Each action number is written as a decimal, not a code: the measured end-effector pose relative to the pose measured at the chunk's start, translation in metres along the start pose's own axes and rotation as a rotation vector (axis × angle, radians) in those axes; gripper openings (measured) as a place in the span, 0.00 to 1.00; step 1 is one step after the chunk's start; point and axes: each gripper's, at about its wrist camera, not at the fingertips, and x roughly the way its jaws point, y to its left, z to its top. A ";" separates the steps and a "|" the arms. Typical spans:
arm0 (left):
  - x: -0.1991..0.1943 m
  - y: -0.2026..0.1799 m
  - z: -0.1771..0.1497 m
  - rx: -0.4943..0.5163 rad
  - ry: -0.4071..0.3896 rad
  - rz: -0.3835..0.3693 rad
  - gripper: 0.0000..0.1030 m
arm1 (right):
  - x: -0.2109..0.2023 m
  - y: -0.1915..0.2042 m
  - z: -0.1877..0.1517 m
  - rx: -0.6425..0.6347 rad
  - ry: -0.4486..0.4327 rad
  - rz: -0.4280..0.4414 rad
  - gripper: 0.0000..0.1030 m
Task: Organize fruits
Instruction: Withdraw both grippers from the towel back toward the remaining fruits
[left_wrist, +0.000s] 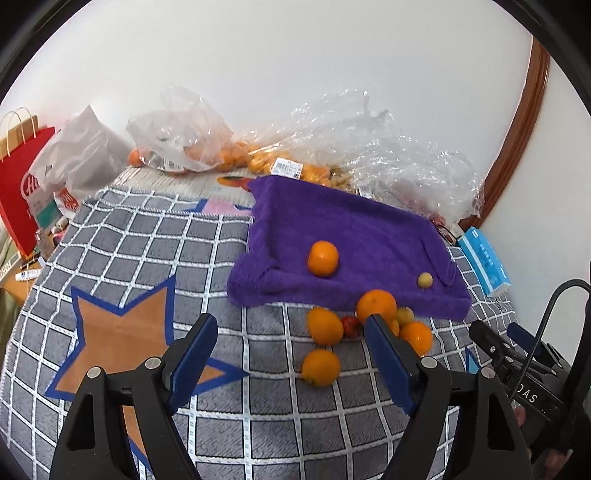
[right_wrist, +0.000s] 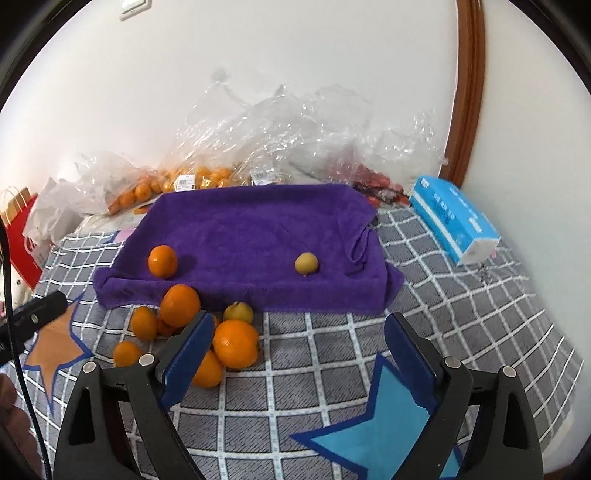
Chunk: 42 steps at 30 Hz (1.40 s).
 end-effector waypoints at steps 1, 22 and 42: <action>0.000 0.000 -0.002 0.003 -0.001 0.004 0.78 | 0.001 0.000 -0.001 -0.004 0.010 0.013 0.90; 0.027 0.012 -0.010 0.000 0.041 0.009 0.78 | 0.015 -0.002 -0.016 0.032 -0.019 0.107 0.89; 0.036 0.026 -0.014 -0.010 0.091 0.000 0.78 | 0.034 -0.011 -0.025 0.087 0.086 0.174 0.74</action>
